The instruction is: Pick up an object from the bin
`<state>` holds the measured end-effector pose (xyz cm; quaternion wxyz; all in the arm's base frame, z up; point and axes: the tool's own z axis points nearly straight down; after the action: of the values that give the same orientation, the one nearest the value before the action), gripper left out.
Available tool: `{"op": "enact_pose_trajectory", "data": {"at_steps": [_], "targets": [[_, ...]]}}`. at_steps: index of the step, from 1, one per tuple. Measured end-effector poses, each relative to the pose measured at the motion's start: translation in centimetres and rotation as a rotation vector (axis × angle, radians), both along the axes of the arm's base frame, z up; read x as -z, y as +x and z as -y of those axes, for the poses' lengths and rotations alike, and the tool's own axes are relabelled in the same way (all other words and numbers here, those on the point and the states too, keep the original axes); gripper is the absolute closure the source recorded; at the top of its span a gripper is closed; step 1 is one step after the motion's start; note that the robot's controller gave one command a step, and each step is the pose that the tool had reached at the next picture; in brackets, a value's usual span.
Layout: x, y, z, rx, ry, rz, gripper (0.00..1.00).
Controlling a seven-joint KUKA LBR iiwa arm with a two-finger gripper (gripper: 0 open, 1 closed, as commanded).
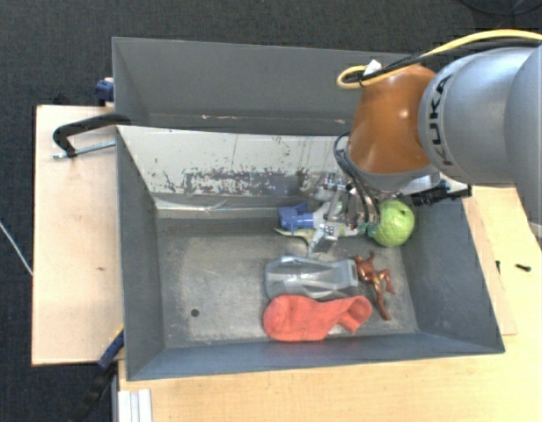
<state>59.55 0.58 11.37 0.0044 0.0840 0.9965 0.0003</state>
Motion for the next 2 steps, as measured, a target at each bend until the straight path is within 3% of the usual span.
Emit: {"op": "enact_pose_trajectory", "data": {"at_steps": [1,2], "targets": [[1.2,0.9,-0.1,0.013,-0.005,0.013,0.0],[2.4,0.0,8.5,0.212,0.031,0.016,1.0]]}}
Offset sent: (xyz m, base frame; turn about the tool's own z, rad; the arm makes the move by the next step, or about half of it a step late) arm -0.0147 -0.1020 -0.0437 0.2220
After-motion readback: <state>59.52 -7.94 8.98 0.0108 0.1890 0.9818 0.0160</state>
